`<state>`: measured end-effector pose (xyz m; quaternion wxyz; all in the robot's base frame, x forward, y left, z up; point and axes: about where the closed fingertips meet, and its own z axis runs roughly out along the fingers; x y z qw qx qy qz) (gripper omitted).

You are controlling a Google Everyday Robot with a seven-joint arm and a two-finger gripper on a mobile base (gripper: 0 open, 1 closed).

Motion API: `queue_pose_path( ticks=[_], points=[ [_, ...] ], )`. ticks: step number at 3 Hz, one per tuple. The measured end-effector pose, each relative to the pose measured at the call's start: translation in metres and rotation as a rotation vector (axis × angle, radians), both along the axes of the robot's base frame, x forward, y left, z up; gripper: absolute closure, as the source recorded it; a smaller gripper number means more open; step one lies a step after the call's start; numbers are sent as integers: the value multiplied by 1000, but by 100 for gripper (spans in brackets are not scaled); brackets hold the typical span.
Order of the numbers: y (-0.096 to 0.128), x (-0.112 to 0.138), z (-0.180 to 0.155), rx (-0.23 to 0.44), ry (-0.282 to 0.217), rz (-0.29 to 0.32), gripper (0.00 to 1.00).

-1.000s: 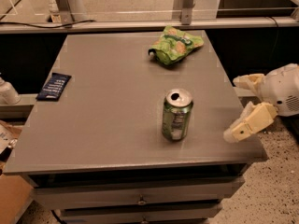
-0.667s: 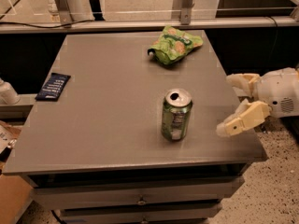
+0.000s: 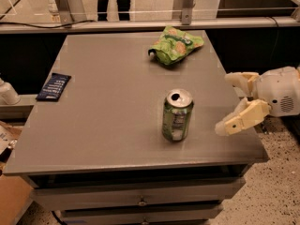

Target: Knock green can over

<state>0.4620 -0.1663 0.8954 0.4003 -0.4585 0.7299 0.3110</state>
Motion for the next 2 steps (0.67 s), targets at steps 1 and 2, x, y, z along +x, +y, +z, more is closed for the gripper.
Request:
queue_pose_path(
  ticks=[1,2],
  points=[
    [6,0,-3,47,-15,32,0],
    [19,3,-9,143,-48,61,0]
  ],
)
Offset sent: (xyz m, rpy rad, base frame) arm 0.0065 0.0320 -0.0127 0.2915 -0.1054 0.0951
